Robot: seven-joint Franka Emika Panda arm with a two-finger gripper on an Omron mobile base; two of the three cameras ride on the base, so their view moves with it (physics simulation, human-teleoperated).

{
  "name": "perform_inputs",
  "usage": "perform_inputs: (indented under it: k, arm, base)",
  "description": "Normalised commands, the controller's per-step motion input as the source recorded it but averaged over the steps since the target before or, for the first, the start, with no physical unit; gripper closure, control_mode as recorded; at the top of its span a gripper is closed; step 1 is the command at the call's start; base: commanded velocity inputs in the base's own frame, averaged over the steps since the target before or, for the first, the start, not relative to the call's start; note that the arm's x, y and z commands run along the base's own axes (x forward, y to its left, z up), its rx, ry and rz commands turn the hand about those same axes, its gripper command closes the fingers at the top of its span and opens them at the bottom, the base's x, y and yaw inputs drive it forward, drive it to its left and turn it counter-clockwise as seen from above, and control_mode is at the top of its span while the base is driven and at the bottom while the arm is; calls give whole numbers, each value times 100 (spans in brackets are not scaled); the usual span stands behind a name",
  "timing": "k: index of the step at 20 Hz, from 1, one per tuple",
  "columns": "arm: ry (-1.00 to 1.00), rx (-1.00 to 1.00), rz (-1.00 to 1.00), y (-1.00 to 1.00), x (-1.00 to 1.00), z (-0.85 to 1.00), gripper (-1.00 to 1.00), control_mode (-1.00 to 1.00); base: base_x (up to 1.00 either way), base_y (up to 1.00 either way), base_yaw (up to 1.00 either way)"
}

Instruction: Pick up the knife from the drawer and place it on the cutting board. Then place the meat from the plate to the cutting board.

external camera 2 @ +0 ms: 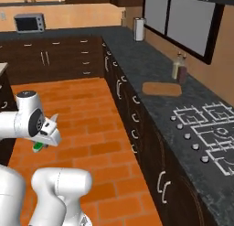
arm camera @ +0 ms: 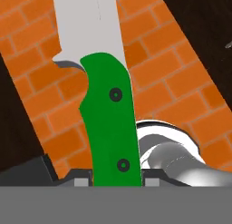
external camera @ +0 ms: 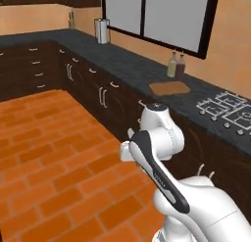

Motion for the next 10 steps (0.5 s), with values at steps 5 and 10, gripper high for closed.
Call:
perform_inputs:
  k: [5, 10]
  arm:
    - [0, 0, 0, 0, 0, 0, 100, 100]
    - [0, 0, 0, 0, 0, 0, 100, 100]
  base:
    - [100, 51, -51]
    - [100, 69, -53]
